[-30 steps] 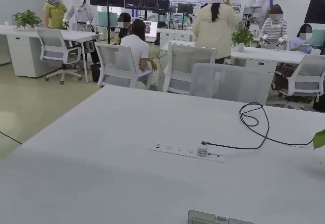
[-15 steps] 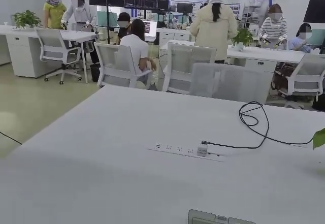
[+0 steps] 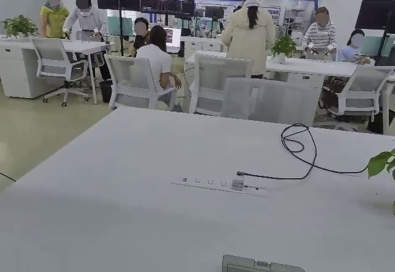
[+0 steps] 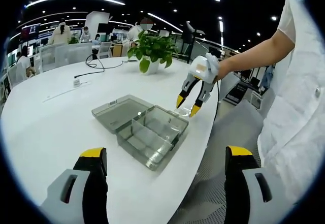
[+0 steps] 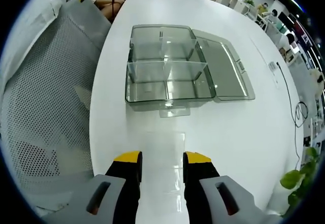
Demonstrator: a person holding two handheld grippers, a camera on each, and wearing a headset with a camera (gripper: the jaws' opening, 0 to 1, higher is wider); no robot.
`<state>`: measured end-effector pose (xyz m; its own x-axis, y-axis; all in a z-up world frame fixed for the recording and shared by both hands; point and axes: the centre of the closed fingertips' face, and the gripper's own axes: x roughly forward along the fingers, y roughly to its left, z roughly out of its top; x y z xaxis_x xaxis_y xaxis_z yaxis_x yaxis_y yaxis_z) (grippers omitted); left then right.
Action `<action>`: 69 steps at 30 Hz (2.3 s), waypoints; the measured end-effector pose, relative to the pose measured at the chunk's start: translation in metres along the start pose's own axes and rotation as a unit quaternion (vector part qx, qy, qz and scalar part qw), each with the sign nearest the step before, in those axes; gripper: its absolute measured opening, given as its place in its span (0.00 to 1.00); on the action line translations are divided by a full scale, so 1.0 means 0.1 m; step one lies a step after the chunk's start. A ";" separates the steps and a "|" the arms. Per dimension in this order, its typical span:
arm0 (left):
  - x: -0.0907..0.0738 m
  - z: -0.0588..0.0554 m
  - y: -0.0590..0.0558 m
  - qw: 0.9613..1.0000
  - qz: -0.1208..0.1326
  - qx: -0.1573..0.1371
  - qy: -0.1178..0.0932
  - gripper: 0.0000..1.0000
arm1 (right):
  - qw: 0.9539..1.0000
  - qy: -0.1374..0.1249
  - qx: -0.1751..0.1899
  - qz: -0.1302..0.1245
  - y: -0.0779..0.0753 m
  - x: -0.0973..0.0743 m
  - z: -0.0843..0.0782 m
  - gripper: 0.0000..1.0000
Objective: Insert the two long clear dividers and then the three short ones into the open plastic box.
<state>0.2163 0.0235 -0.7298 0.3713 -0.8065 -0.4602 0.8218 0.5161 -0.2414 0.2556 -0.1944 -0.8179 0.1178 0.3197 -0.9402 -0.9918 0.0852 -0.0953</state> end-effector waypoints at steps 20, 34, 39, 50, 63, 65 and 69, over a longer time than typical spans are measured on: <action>0.23 0.62 -0.24 0.983 -0.063 -0.161 -0.062 0.74 | 0.993 -0.084 -0.031 -0.077 0.11 -0.73 0.90 0.33; 0.48 0.71 -0.47 0.943 -0.117 -0.305 -0.058 0.40 | 0.987 -0.115 -0.064 -0.096 0.24 -0.93 1.42 0.33; 0.54 0.73 -0.52 0.939 -0.128 -0.315 -0.055 0.28 | 0.985 -0.117 -0.075 -0.098 0.28 -0.97 1.52 0.33; 0.58 0.75 -0.62 0.932 -0.149 -0.325 -0.053 0.14 | 0.984 -0.119 -0.085 -0.097 0.33 -0.99 1.60 0.33; 0.58 0.73 -0.66 0.935 -0.156 -0.314 -0.049 0.00 | 0.985 -0.116 -0.086 -0.096 0.35 -0.98 1.59 0.33; 0.58 0.72 -0.65 0.934 -0.155 -0.319 -0.050 0.00 | 0.985 -0.117 -0.087 -0.097 0.35 -0.98 1.60 0.33; 0.58 0.73 -0.65 0.932 -0.153 -0.325 -0.054 0.00 | 0.984 -0.117 -0.089 -0.098 0.35 -0.98 1.60 0.33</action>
<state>0.2160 -0.0775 -0.6786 0.2331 -0.9508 -0.2041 0.4736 0.2943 -0.8301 0.2176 -0.0718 -0.6763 0.2962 0.5238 -0.7987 -0.9392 0.0075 -0.3434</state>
